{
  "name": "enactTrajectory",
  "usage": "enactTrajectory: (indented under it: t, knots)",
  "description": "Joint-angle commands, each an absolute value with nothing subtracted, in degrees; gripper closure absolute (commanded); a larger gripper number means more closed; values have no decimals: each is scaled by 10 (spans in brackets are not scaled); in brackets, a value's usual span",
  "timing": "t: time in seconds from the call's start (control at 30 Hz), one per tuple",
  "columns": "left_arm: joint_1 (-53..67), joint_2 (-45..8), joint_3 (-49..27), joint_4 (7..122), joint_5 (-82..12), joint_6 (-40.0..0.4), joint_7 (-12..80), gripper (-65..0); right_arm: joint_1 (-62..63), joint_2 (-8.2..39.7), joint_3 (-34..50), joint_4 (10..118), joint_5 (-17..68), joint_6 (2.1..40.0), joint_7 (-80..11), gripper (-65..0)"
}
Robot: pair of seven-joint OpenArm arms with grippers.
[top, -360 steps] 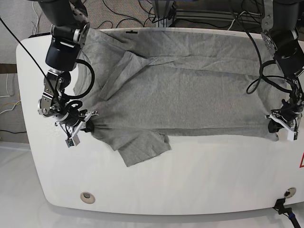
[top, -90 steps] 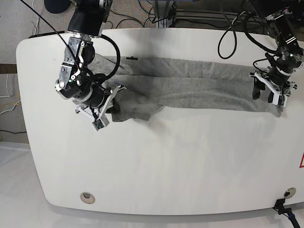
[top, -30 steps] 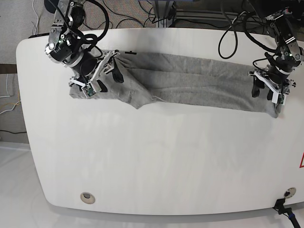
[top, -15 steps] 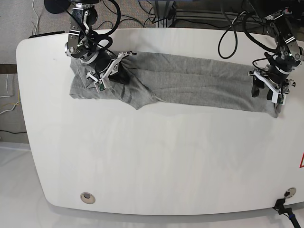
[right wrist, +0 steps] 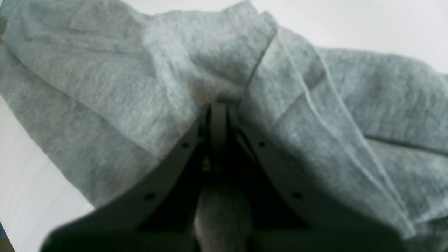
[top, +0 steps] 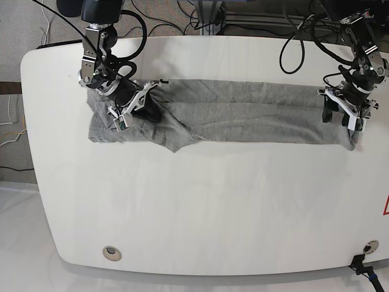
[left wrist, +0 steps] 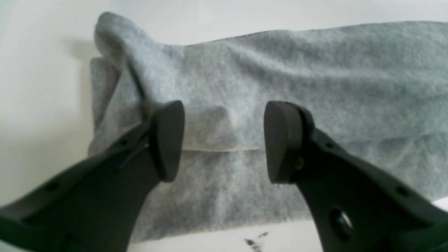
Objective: Fold the T-shirt properly
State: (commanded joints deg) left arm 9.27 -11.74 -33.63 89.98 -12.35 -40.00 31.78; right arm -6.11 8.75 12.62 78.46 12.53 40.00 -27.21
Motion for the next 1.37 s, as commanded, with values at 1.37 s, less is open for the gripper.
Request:
enactTrajectory:
  t: [1.37]
  knots:
    - [93, -102, -351, 902, -83, -400, 275, -351, -263, 28, 75, 1140, 42, 259, -270, -19]
